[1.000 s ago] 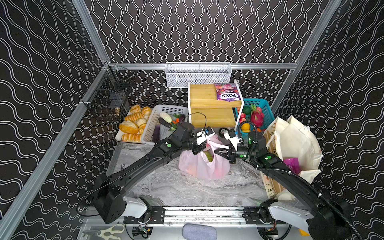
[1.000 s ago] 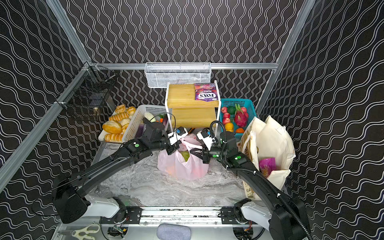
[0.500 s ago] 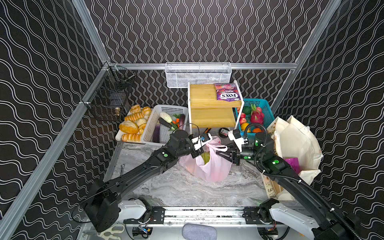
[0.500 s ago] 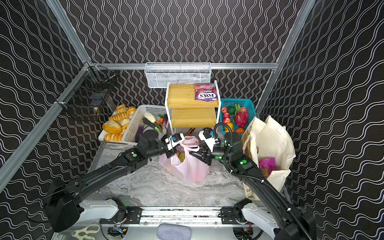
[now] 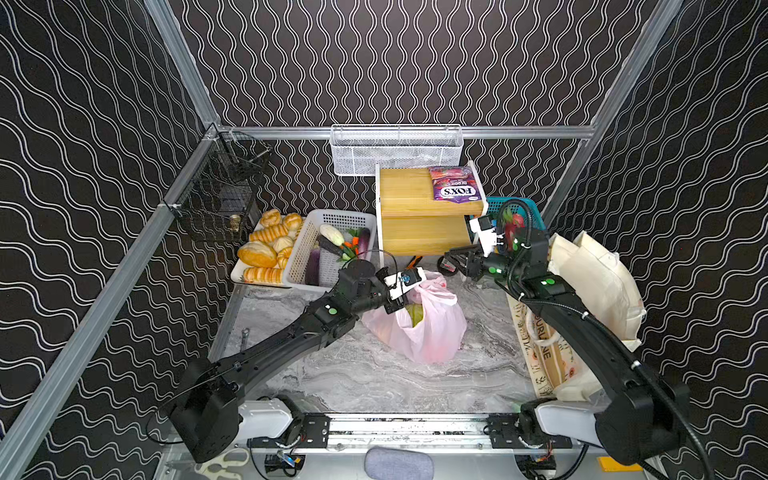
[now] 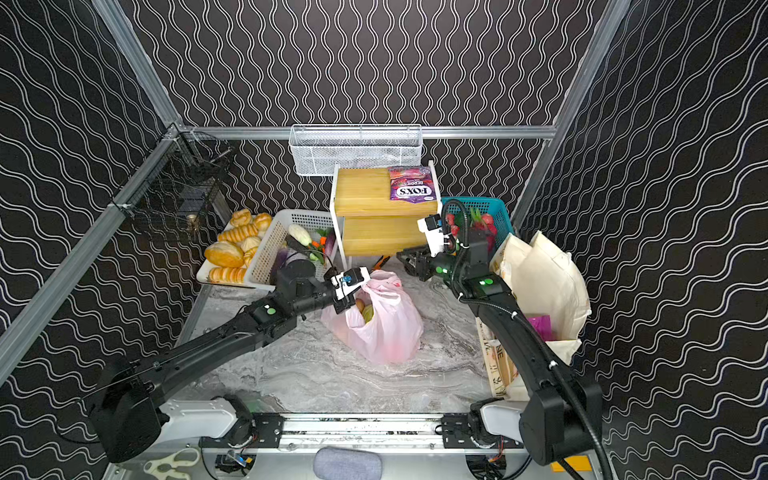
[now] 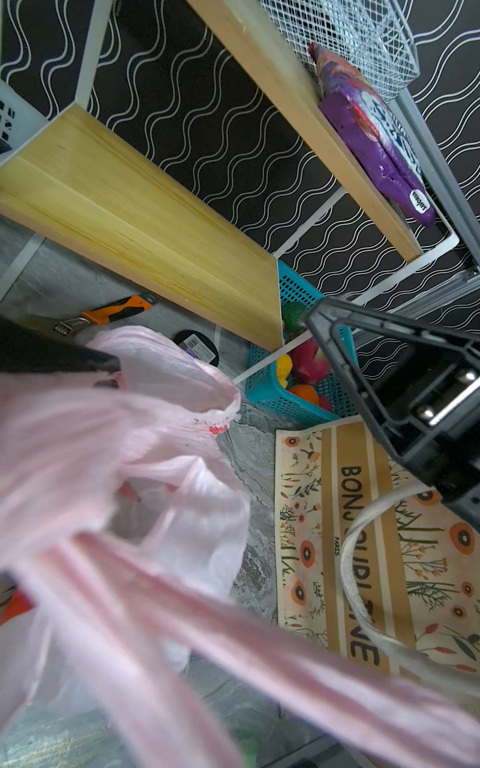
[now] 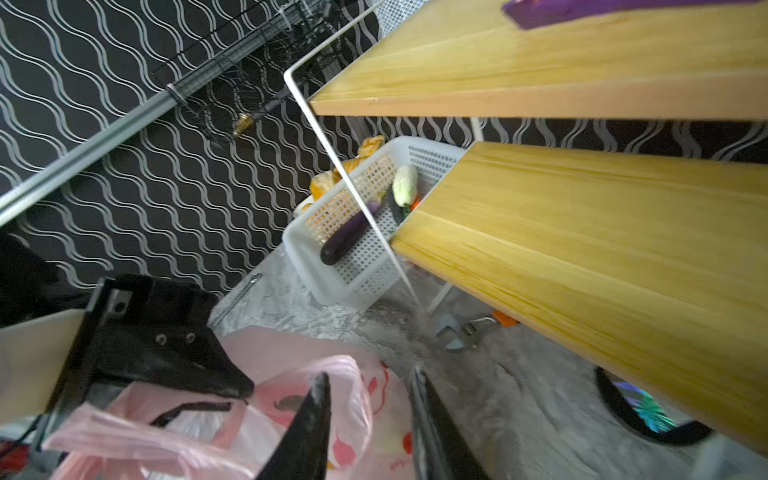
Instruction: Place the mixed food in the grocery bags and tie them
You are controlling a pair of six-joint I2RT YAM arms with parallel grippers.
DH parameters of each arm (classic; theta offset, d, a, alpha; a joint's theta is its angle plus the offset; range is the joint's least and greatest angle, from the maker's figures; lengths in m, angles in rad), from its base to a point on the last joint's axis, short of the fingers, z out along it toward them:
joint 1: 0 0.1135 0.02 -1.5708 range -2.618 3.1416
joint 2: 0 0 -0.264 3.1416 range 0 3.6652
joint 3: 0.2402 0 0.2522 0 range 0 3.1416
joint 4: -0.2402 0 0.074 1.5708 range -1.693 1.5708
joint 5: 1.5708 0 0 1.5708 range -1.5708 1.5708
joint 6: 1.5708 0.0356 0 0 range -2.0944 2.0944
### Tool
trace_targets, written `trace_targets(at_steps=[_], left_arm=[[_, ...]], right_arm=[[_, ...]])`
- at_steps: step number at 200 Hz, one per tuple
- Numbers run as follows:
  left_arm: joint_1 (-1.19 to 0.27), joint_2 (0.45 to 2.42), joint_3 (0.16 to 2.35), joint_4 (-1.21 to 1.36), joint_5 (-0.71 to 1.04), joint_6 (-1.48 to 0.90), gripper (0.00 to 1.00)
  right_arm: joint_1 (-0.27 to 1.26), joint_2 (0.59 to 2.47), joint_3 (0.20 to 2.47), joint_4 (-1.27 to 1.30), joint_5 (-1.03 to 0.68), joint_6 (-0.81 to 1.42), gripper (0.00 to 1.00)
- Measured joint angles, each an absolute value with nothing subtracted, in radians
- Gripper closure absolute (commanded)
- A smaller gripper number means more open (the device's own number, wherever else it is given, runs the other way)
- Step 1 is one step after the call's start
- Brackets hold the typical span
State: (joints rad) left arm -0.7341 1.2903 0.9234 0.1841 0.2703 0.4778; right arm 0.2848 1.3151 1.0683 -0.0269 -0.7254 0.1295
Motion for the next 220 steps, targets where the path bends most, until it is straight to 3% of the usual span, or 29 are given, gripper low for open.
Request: trace_targets(at_steps=[27,82,126,177,220], left_arm=[[-0.734,1.291,0.922,0.192,0.27,0.478,1.0],[-0.718,1.292,0.92,0.219,0.295,0.473,1.0],[-0.699,1.308,0.918,0.264,0.342,0.44,1.0],[-0.682,1.328,0.923,0.294,0.487,0.381,1.0],[-0.648,1.348,0.881,0.439,0.579,0.294,1.0]], right_arm=[[0.364,1.367,1.07,-0.029,-0.799,0.123,0.59],[0.426,1.333,1.023,-0.194,-0.849,-0.026,0.73],[0.49,1.246,0.927,-0.22,-0.865,-0.032,0.71],[0.526,1.197,0.847,-0.092,-0.816,0.052,0.68],[0.545,1.069,0.605,0.228,-0.699,0.199,0.63]])
